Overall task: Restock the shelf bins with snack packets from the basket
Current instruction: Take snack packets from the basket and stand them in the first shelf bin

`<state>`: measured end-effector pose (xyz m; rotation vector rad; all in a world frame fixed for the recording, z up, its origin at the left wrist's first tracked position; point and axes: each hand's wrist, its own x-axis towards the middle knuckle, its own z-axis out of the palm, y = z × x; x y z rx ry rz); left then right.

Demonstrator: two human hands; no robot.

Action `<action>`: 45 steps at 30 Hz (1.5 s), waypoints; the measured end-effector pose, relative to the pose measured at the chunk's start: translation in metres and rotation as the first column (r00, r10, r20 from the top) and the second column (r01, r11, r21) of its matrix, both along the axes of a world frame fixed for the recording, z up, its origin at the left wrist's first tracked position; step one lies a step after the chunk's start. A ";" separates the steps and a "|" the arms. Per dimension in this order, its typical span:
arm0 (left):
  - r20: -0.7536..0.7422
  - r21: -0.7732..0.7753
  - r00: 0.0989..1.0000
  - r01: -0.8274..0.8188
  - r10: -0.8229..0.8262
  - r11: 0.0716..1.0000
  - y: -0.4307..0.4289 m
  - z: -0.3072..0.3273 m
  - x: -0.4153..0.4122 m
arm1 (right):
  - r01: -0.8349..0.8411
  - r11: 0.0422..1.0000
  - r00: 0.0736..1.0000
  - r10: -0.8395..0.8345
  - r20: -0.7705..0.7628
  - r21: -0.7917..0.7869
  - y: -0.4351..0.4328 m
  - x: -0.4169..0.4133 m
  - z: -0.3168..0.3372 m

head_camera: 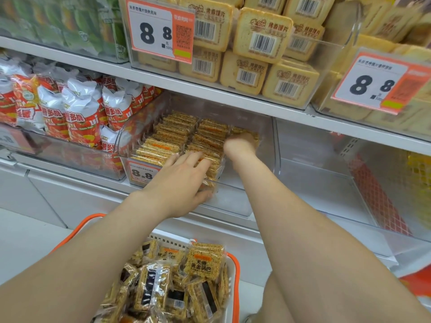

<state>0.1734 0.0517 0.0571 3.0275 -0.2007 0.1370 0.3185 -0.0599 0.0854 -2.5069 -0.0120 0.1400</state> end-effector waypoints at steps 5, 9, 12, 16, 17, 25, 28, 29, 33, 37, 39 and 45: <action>0.205 -0.001 0.976 -0.075 0.074 0.997 0.004 0.007 -0.015 | -0.144 0.972 0.918 0.201 0.343 -0.184 -0.008 -0.048 0.009; 0.213 -0.021 0.957 -0.195 0.195 0.981 0.004 0.017 -0.036 | -0.409 0.878 0.807 0.475 0.350 -0.248 -0.009 -0.090 0.033; -0.121 -0.014 0.967 -0.229 0.225 0.973 0.002 0.018 -0.053 | -0.647 0.654 0.684 0.725 0.080 -0.392 -0.012 -0.123 0.043; -0.510 0.110 0.844 -0.126 0.165 0.986 -0.002 0.005 -0.069 | -0.801 0.468 0.591 0.720 -0.363 -0.373 -0.030 -0.148 0.005; -0.558 0.122 0.816 -0.103 0.154 0.987 -0.004 0.000 -0.071 | -0.810 0.432 0.578 0.700 -0.419 -0.396 -0.033 -0.150 -0.011; -0.633 0.109 0.771 0.000 0.069 0.994 -0.012 -0.018 -0.063 | -0.759 0.204 0.588 0.624 -0.515 -0.618 -0.051 -0.149 -0.115; -0.638 0.117 0.767 0.001 0.075 0.993 -0.010 -0.024 -0.057 | -0.753 0.129 0.553 0.654 -0.516 -0.645 -0.047 -0.158 -0.128; -0.638 0.123 0.766 0.000 0.079 0.992 -0.008 -0.027 -0.056 | -0.745 0.138 0.561 0.659 -0.501 -0.652 -0.046 -0.159 -0.130; -0.647 0.145 0.758 0.017 0.082 0.989 -0.007 -0.030 -0.052 | -0.740 0.263 0.591 0.692 -0.413 -0.619 -0.042 -0.161 -0.144; -0.655 0.140 0.749 -0.014 0.103 0.990 -0.009 -0.024 -0.053 | -0.750 0.265 0.589 0.685 -0.430 -0.606 -0.035 -0.165 -0.139; -0.647 0.129 0.755 -0.036 0.112 0.991 -0.009 -0.020 -0.054 | -0.737 0.267 0.596 0.690 -0.411 -0.621 -0.031 -0.161 -0.126; -0.567 0.065 0.814 -0.106 0.124 0.992 -0.001 -0.004 -0.059 | -0.774 0.488 0.611 0.740 -0.279 -0.403 -0.021 -0.142 -0.066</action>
